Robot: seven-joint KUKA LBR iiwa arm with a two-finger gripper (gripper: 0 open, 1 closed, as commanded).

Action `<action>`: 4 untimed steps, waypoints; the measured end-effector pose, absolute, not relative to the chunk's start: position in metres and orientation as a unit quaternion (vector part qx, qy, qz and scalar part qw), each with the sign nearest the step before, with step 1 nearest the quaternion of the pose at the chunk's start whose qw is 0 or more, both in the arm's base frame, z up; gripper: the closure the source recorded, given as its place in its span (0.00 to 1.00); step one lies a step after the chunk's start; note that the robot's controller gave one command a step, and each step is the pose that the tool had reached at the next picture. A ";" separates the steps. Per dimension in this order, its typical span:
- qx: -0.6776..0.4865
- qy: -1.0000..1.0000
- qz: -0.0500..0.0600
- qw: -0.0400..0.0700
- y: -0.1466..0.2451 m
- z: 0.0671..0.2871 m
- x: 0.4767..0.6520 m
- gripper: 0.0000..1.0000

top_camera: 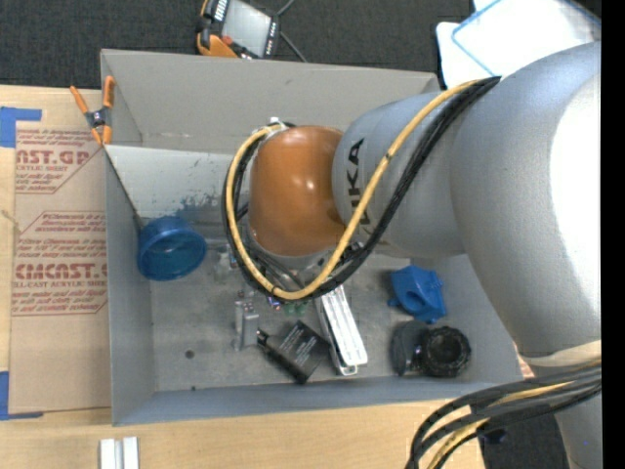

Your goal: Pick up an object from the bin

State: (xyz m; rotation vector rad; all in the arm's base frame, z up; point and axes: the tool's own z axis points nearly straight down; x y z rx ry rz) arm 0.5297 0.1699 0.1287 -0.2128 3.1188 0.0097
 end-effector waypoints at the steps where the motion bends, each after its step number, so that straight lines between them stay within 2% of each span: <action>1: -0.084 0.996 0.003 0.009 0.181 0.170 0.535 0.00; 2: -0.198 0.980 0.002 0.006 0.147 0.101 0.499 0.00; 3: -0.138 0.990 0.005 0.015 0.157 0.133 0.485 0.00; 4: -0.138 0.990 0.005 0.014 0.157 0.131 0.485 0.00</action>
Offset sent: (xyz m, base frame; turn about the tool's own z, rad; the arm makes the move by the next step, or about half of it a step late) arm -0.0306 -0.0245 -0.0264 -0.2608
